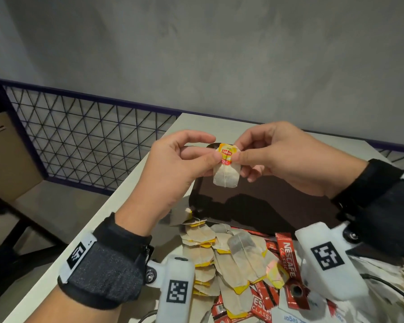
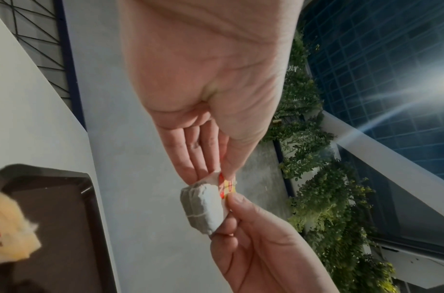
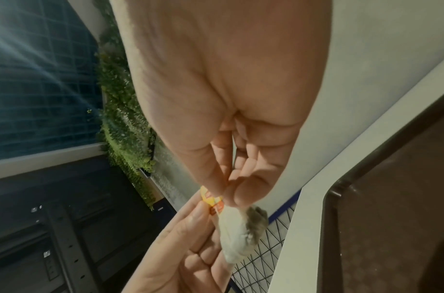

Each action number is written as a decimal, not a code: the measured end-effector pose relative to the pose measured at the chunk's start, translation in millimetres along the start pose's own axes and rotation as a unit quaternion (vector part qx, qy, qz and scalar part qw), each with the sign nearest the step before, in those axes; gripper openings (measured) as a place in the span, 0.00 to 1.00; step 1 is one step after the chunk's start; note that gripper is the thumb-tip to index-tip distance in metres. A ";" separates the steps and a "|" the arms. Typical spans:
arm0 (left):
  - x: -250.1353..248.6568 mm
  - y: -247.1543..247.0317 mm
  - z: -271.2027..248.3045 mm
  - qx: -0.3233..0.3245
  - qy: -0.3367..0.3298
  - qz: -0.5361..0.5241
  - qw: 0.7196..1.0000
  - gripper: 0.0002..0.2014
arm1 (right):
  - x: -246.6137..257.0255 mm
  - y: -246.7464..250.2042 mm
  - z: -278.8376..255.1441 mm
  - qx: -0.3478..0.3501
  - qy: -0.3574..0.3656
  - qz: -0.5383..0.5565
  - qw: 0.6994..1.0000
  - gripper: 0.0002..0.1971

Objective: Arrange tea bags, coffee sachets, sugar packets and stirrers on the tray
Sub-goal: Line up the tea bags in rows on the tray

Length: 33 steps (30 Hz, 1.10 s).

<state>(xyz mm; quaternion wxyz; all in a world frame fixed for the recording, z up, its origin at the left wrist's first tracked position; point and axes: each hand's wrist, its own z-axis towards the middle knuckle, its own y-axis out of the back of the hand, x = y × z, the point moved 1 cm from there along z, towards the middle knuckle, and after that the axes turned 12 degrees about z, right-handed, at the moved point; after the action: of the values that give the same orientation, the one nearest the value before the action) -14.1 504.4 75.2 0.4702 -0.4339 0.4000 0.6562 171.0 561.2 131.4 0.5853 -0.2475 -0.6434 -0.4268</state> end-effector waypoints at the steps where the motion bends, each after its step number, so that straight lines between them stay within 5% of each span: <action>1: 1.9 -0.5 0.3 -0.004 0.001 0.002 1.000 0.13 | -0.9 -0.2 1.2 0.002 -0.006 0.015 1.000 0.04; 7: 6.2 1.3 5.1 -0.021 0.020 0.006 1.000 0.14 | -1.8 3.9 21.5 0.052 -0.026 -0.043 0.997 0.08; 15: 6.2 30.7 18.6 -0.129 0.043 -0.072 0.988 0.06 | -25.0 44.5 130.4 0.037 -0.121 -0.169 0.977 0.04; 27: 15.9 38.9 25.6 -0.135 0.039 -0.059 0.988 0.04 | -90.2 34.9 214.5 0.007 -0.225 -0.162 0.961 0.04; 33: 17.1 40.4 28.0 -0.142 0.040 -0.062 0.987 0.05 | -93.3 29.9 227.0 -0.029 -0.205 -0.198 0.958 0.15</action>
<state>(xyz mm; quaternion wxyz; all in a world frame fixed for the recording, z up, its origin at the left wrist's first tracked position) -61.6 525.6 72.2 0.4275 -0.5462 0.2936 0.6578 90.4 783.9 60.5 0.3374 -0.2141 -0.7730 -0.4927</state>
